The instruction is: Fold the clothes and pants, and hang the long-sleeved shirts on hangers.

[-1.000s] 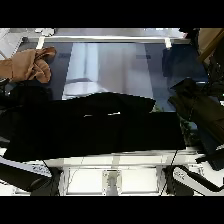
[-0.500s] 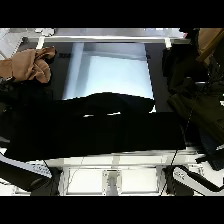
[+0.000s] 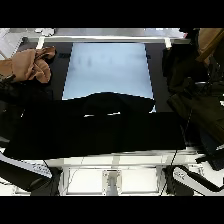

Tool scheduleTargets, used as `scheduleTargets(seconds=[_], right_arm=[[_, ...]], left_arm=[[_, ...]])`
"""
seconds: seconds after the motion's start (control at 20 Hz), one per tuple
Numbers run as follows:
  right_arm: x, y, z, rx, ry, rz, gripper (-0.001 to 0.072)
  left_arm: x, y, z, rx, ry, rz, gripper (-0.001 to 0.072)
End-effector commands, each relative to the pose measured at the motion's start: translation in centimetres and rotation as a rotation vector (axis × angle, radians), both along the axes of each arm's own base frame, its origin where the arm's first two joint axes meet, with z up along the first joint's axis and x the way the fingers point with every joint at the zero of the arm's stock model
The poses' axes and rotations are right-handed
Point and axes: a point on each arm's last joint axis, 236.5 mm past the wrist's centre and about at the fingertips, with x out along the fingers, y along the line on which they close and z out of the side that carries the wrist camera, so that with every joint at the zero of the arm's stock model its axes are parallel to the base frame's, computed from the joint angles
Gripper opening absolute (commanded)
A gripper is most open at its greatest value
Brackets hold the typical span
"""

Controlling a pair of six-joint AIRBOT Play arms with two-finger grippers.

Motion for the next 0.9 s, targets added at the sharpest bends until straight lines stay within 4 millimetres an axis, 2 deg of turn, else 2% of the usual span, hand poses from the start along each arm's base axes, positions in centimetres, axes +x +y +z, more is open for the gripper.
scheduleTargets(seconds=[0.0, 0.2, 0.3, 0.35, 0.45, 0.6, 0.7, 0.85], right_arm=[[-0.3, -1.4, -1.2, -0.079, 0.026, -0.007, 0.0375], [1.8, -4.8, -2.8, -0.148, 0.028, -0.146, 0.0374], [2.7, -5.0, -4.9, -0.122, 0.069, -0.162, 0.0374], [2.9, -4.9, -6.6, -0.099, 0.119, -0.164, 0.0374], [3.4, -3.6, -10.8, -0.067, 0.214, -0.126, 0.0375], [5.1, -1.5, -16.5, -0.058, 0.280, -0.095, 0.0375], [6.4, 0.2, -19.1, -0.024, 0.279, -0.076, 0.0375], [7.2, 3.2, -21.5, 0.046, 0.303, 0.011, 0.0375]], left_arm=[[0.7, 2.0, 3.5, 0.088, -0.055, 0.028, 0.0017], [-1.1, 6.7, 7.8, 0.275, -0.051, 0.172, 0.0017], [-1.8, 7.5, 8.7, 0.298, -0.051, 0.221, 0.0017], [-1.8, 7.5, 8.7, 0.293, -0.051, 0.238, 0.0017], [-1.6, 7.2, 8.7, 0.277, -0.056, 0.260, 0.0017], [-0.4, 5.6, 8.8, 0.211, -0.091, 0.256, 0.0018], [0.0, 4.9, 8.8, 0.194, -0.100, 0.250, 0.0017], [0.1, 4.8, 8.8, 0.190, -0.099, 0.261, 0.0018]])
